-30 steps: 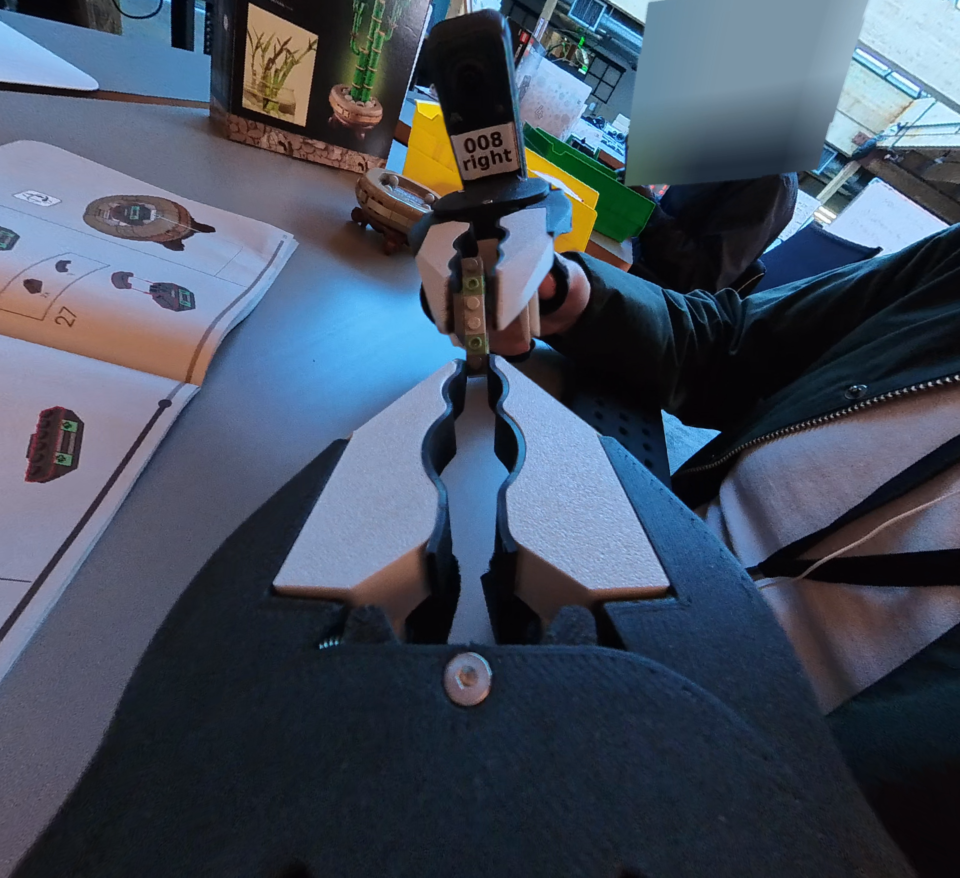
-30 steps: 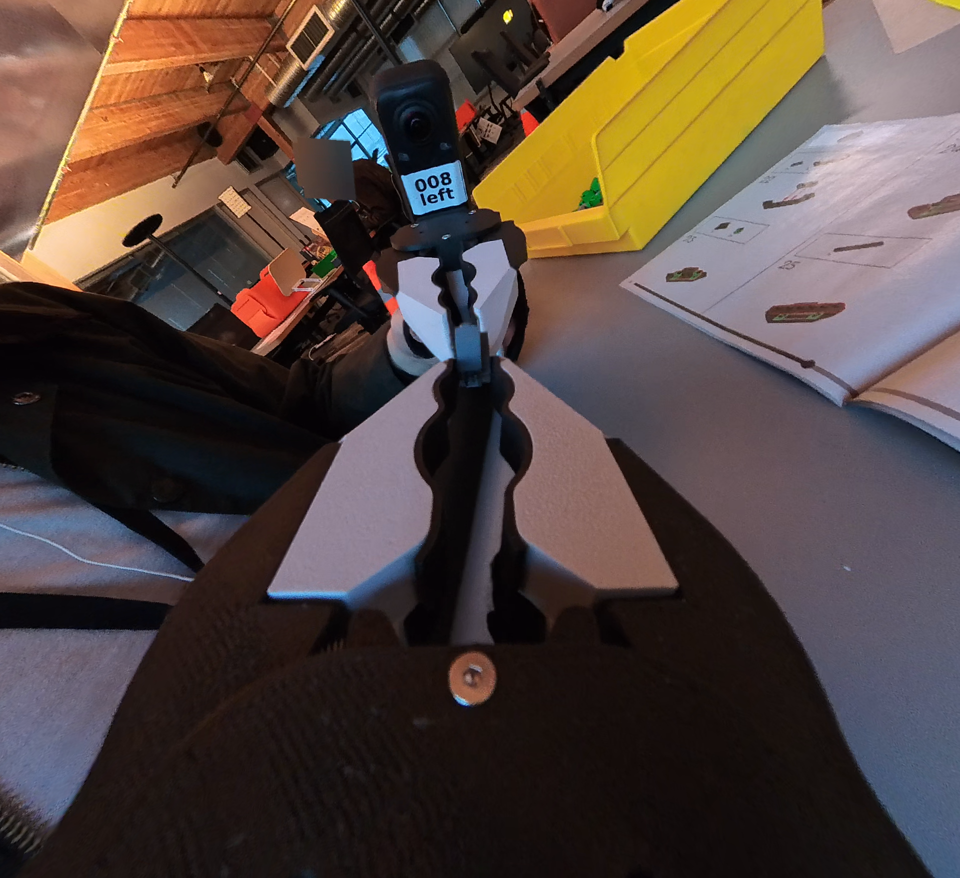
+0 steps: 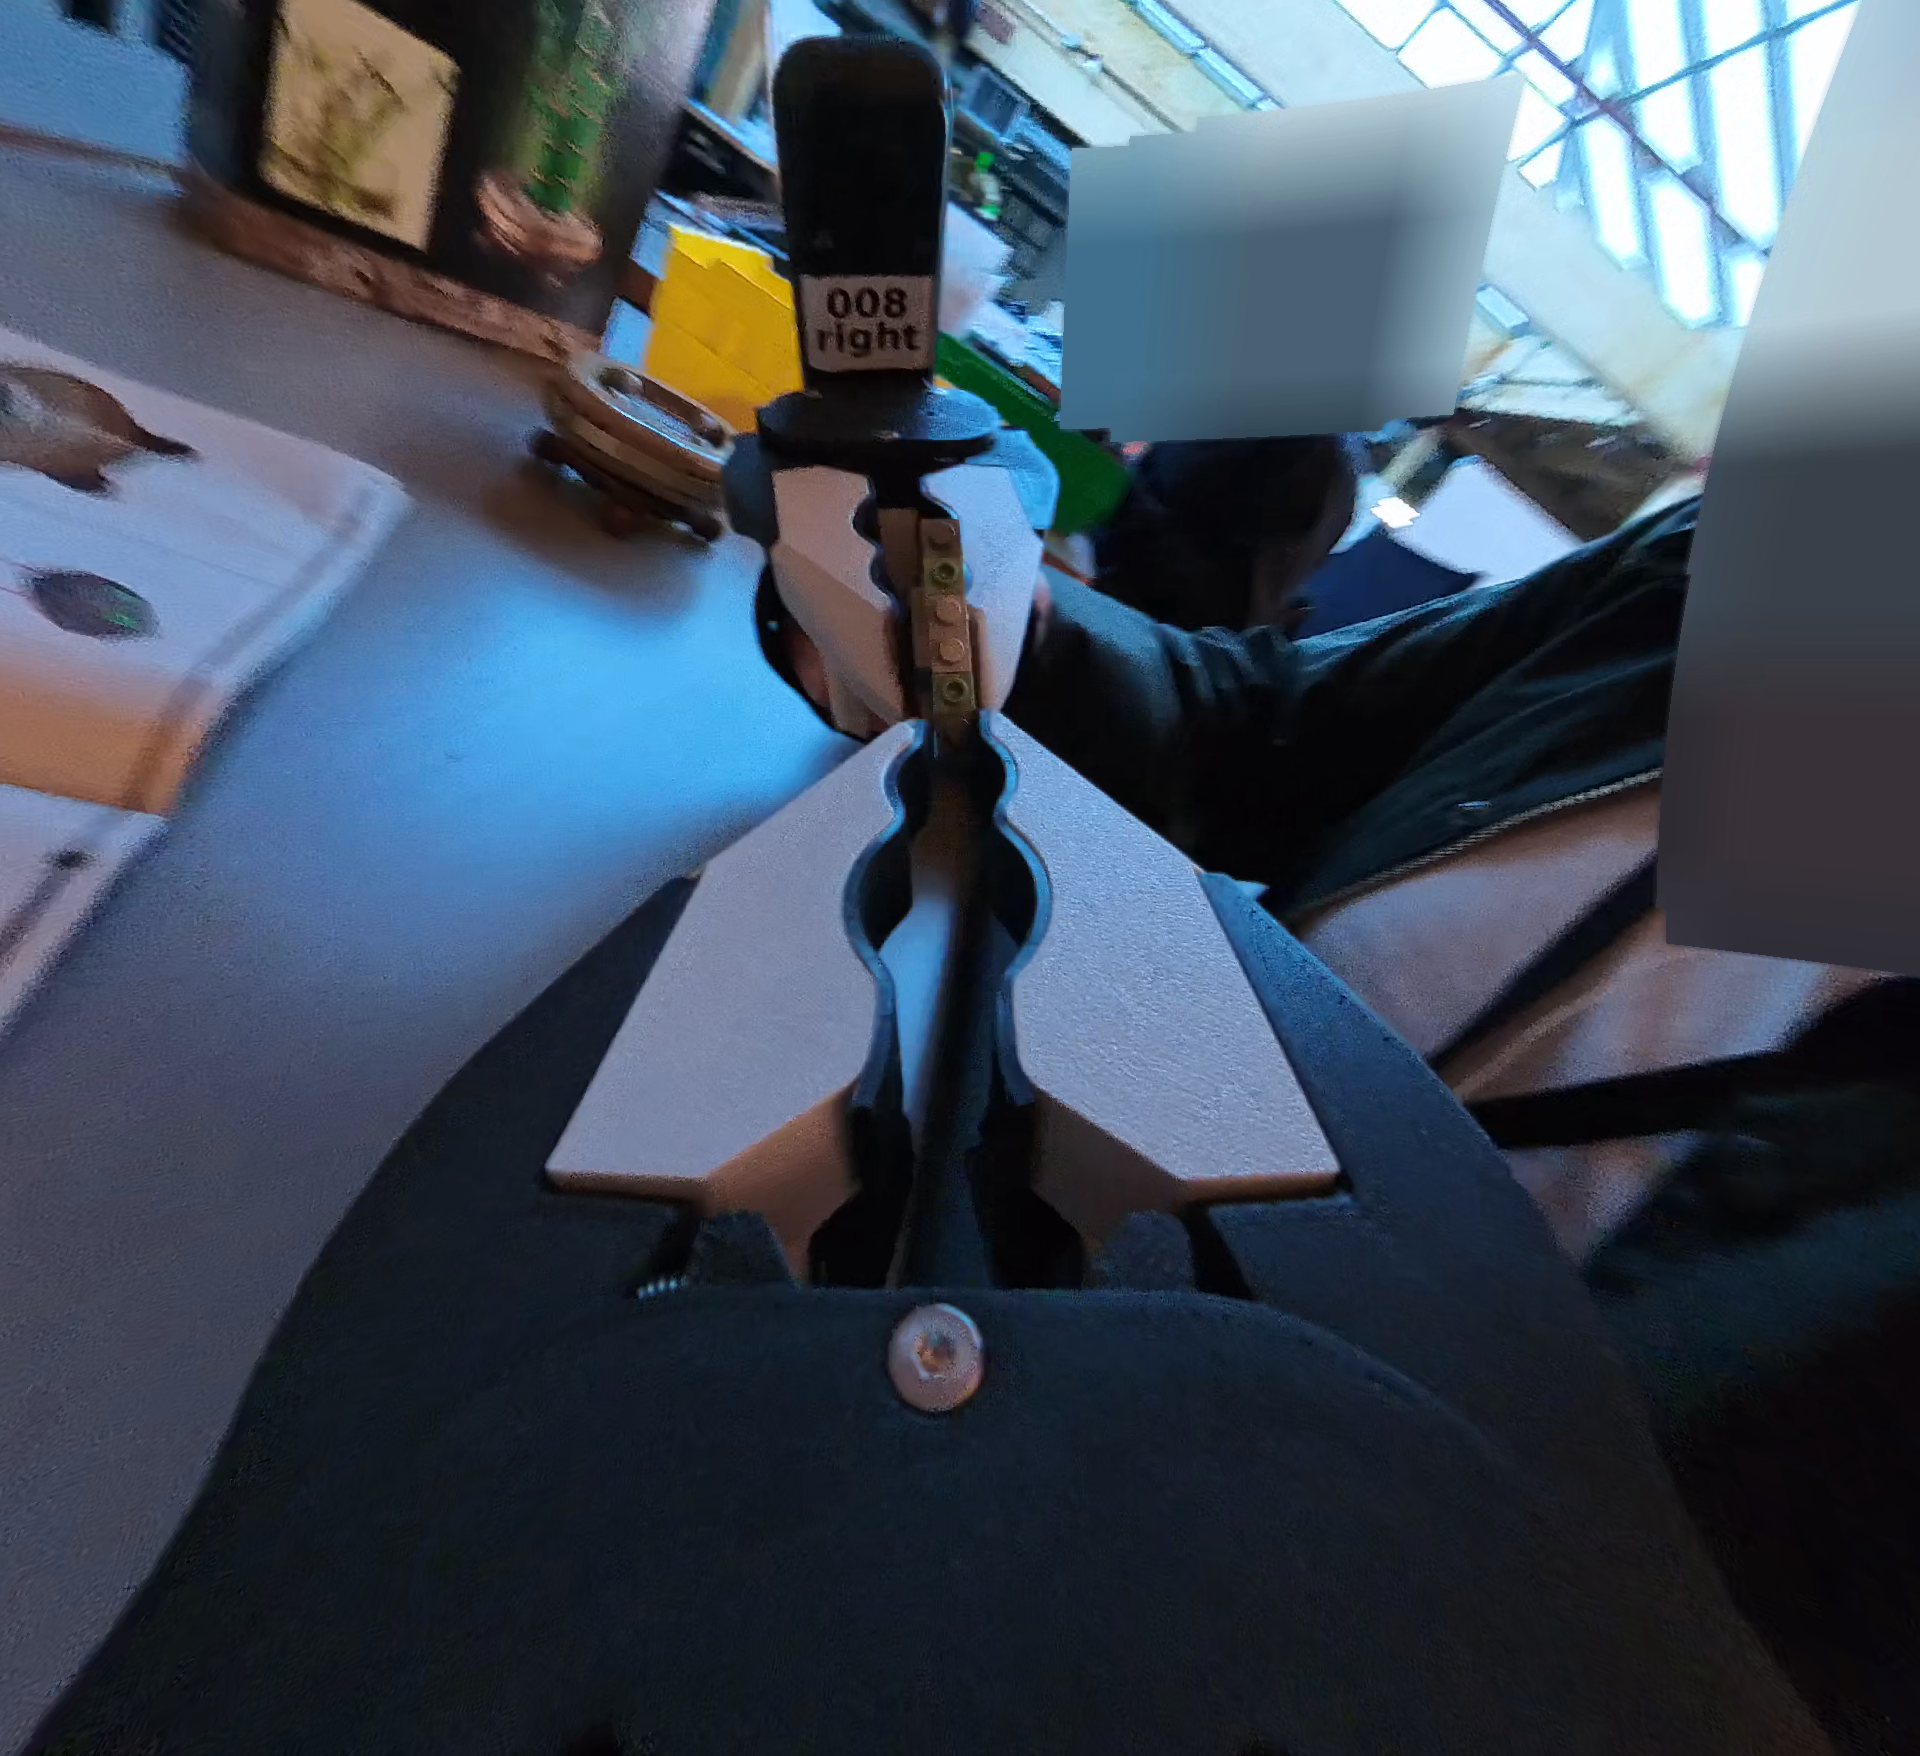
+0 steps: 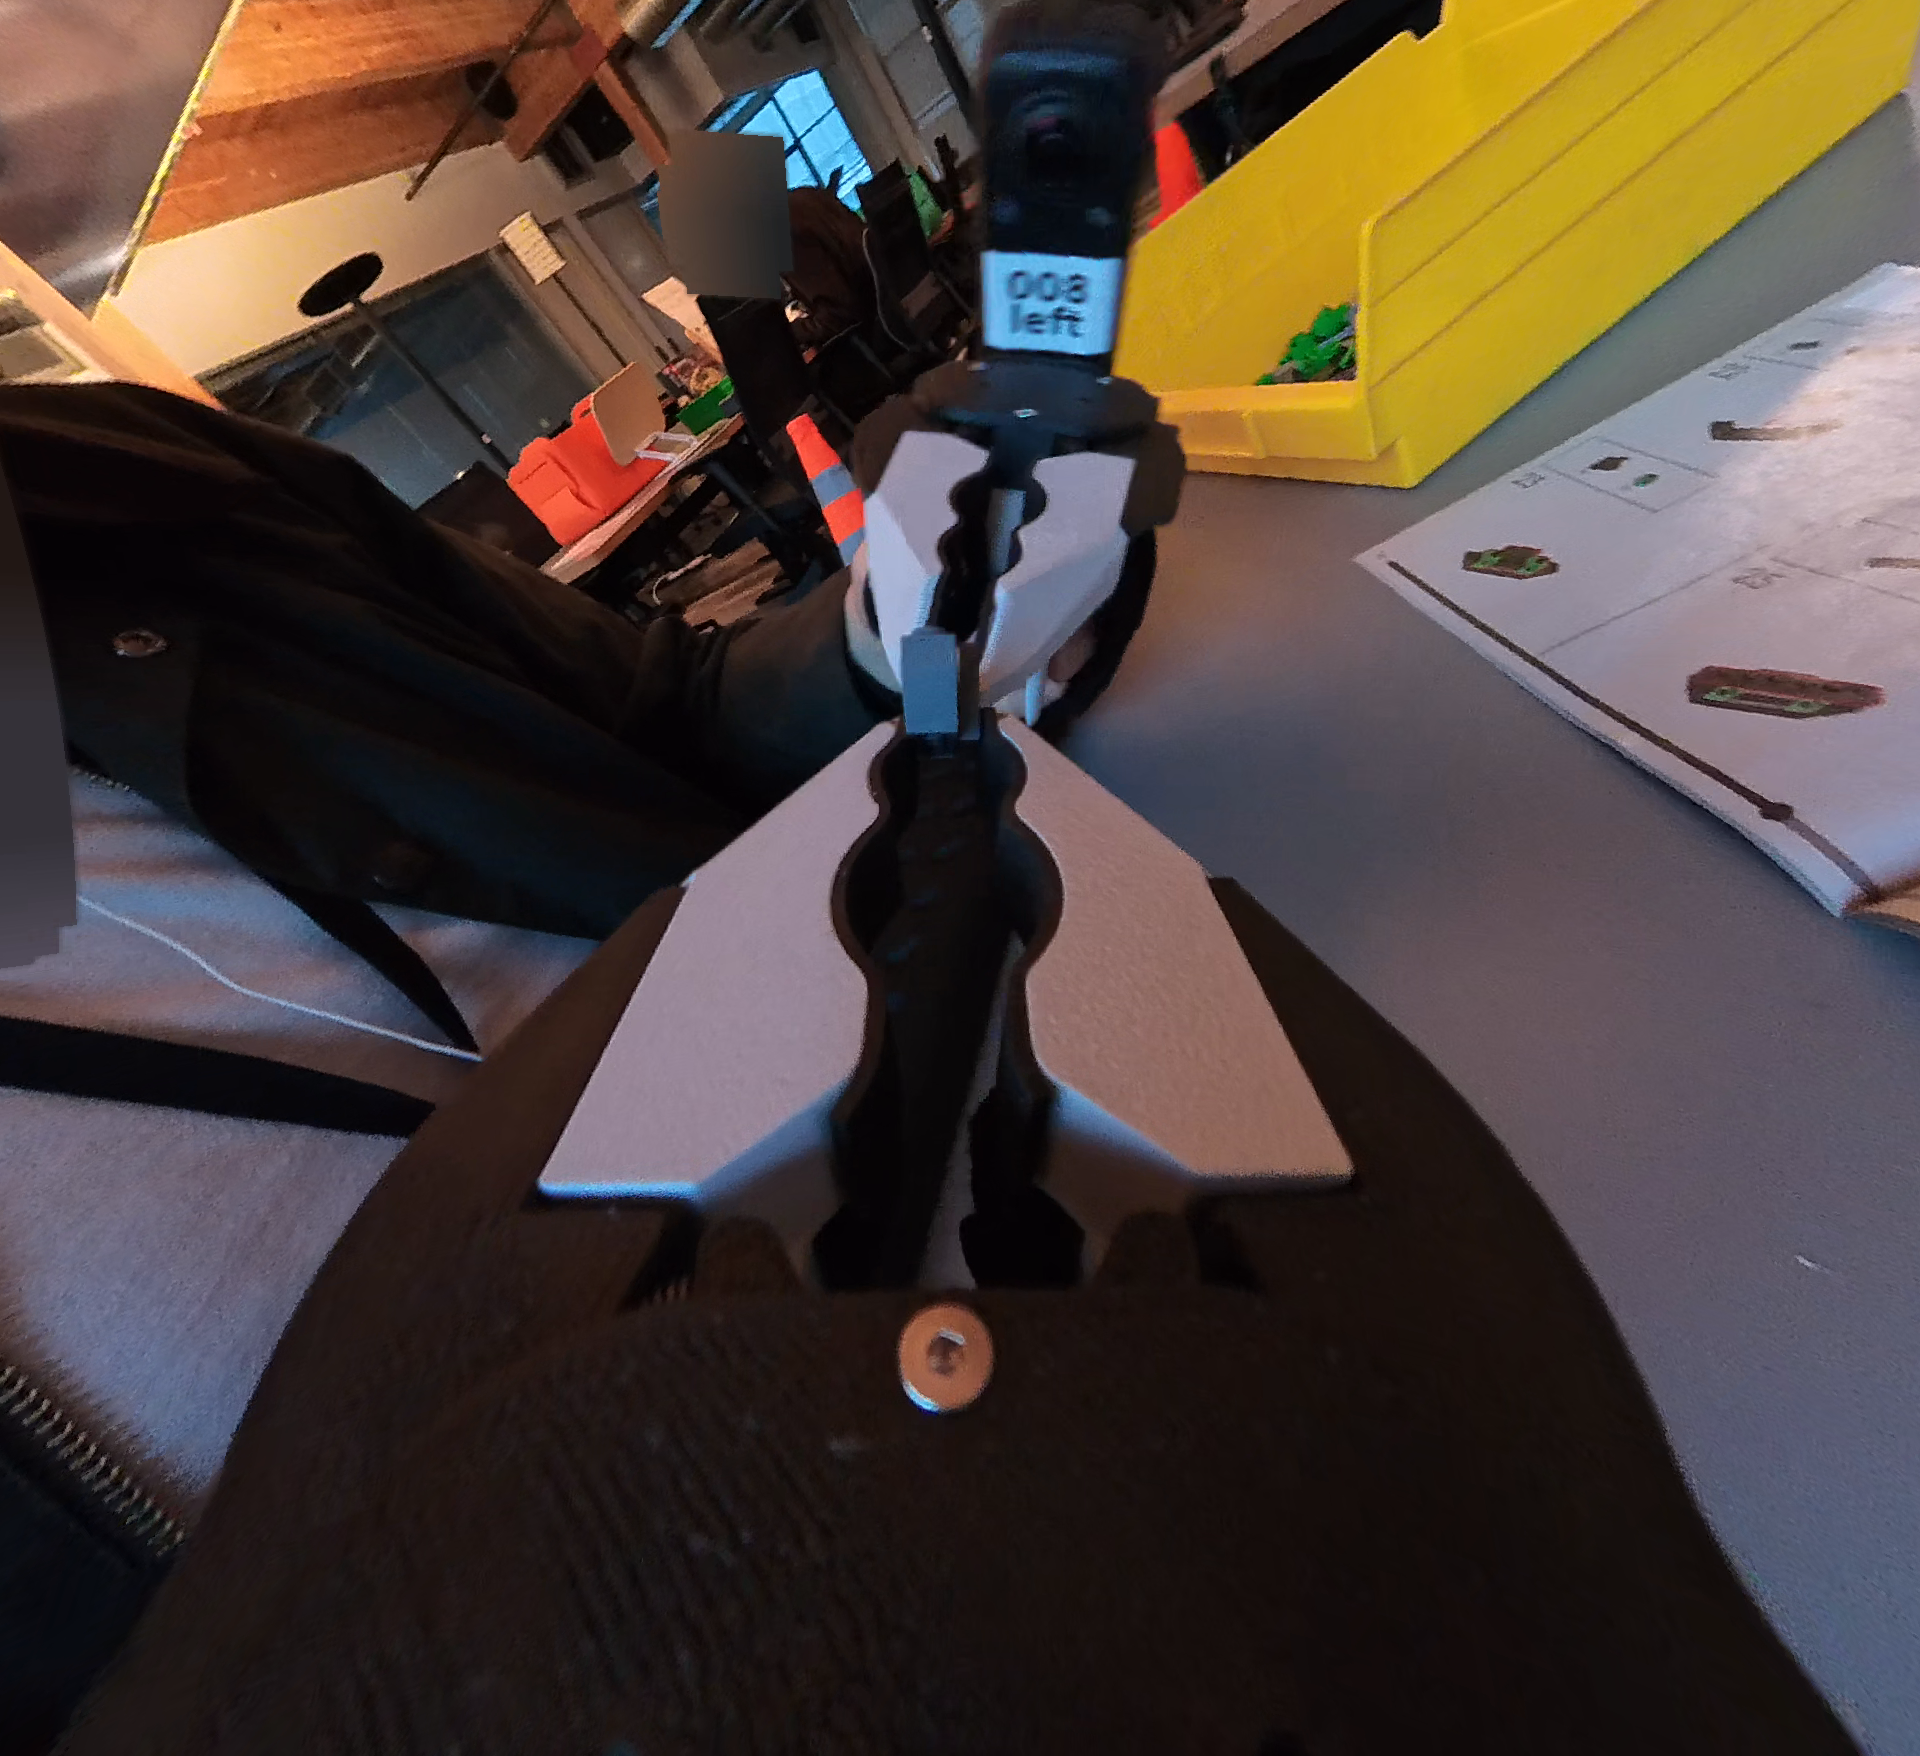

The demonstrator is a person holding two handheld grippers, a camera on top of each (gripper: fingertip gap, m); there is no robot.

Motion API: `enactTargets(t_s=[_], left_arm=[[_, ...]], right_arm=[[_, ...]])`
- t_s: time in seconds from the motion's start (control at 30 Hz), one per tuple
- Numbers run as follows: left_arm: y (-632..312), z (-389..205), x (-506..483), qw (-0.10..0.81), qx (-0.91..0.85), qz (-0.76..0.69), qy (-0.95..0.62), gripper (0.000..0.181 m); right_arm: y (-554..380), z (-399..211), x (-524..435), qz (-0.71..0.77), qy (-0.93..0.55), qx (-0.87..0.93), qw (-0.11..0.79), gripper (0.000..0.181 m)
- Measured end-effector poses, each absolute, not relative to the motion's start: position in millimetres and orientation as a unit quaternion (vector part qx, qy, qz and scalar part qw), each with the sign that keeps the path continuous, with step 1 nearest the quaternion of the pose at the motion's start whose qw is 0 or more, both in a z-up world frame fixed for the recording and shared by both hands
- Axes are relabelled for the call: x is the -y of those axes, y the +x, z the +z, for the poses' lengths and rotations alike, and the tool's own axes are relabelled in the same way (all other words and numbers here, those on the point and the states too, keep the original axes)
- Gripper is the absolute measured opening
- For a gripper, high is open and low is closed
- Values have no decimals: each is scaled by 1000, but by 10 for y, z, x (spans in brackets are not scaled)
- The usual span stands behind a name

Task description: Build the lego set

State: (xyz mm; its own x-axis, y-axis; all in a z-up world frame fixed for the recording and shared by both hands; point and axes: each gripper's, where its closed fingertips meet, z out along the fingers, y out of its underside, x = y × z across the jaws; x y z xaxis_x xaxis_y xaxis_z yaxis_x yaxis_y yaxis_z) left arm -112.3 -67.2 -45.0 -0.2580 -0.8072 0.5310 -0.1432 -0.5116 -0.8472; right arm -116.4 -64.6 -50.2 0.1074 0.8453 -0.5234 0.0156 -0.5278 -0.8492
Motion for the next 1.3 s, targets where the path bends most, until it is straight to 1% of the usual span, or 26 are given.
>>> enactTargets(t_s=[0.07,0.1,0.13,0.23,0.5,0.67,1.03,1.17,1.3], left_arm=[[-1096,-508,585,288,-428,-631,-579,21],[-1097,-512,597,284,-430,-632,-578,16],[-1100,-503,633,271,-434,-641,-572,7],[-1093,-521,643,253,-431,-647,-576,6],[-1104,-560,664,272,-461,-616,-578,6],[-1142,-495,748,202,-433,-673,-565,6],[-1200,-365,840,149,-408,-728,-531,6],[-1229,-310,785,174,-403,-731,-523,6],[-1154,-541,570,231,-411,-659,-586,6]], right_arm=[[-1150,-518,620,577,-659,323,357,9],[-1149,-537,607,572,-664,322,358,9],[-1151,-553,597,567,-668,321,359,10],[-1158,-566,592,567,-672,317,355,10],[-1166,-600,602,560,-682,318,348,10],[-1201,-541,682,561,-667,341,352,9],[-1234,-428,799,591,-636,355,346,10],[-1132,-353,718,606,-630,327,358,9],[-1056,-380,631,609,-642,302,356,9]])
